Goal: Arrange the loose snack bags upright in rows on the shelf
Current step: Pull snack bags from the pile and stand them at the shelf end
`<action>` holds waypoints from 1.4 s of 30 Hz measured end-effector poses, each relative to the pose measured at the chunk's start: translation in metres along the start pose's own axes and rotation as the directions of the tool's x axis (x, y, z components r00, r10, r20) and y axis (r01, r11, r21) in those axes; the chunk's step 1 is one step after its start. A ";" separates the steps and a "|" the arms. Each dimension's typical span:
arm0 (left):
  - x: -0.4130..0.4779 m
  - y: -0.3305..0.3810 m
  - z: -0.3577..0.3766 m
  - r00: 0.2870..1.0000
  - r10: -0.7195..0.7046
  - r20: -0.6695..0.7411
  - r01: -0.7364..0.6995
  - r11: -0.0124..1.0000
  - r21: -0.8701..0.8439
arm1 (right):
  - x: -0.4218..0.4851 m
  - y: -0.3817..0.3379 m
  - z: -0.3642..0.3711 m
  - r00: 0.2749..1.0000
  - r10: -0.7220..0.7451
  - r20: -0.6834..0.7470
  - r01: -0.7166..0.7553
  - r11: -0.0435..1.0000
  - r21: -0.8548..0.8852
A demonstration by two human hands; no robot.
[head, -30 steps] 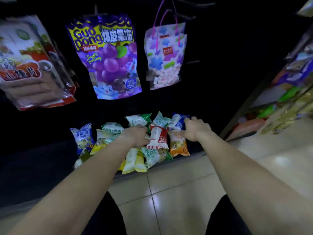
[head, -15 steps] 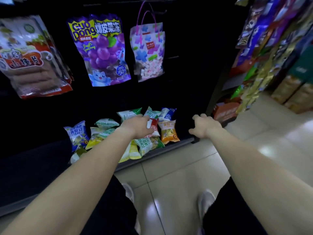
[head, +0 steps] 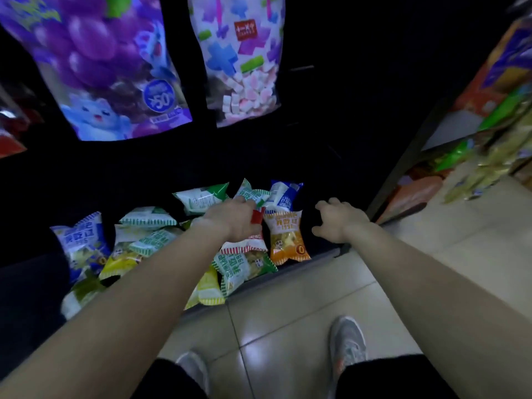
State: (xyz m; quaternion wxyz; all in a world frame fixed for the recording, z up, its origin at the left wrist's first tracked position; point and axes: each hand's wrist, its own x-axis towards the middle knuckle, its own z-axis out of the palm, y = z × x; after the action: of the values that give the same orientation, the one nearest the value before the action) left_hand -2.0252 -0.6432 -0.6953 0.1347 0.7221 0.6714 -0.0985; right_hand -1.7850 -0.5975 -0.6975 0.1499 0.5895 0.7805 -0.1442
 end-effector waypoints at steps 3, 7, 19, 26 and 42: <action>0.055 -0.012 0.017 1.000 -0.009 -0.009 0.009 1.000 -0.014 | 0.065 0.003 0.013 0.998 -0.054 0.023 0.054 0.998 -0.021; 0.125 -0.028 0.043 0.999 -0.028 -0.041 0.027 0.999 -0.025 | 0.151 0.007 0.044 0.995 -0.080 0.065 0.085 0.994 -0.065; 0.204 -0.048 0.111 0.993 -0.077 -0.088 0.063 0.987 -0.146 | 0.259 -0.019 0.143 0.995 0.086 -0.048 -0.077 0.982 0.171; 0.193 -0.047 0.121 0.987 -0.099 -0.126 0.077 0.983 -0.169 | 0.261 -0.017 0.147 0.970 0.221 -0.097 -0.164 0.898 0.407; 0.195 -0.049 0.124 0.984 -0.097 -0.148 0.062 0.973 -0.223 | 0.256 0.011 0.062 0.819 0.294 -0.494 0.401 0.323 0.857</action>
State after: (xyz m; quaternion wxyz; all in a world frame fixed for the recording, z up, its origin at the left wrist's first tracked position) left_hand -2.0535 -0.4966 -0.8789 0.1552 0.6809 0.7152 0.0277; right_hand -1.8368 -0.3945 -0.8582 -0.4676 0.5485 0.5722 -0.3912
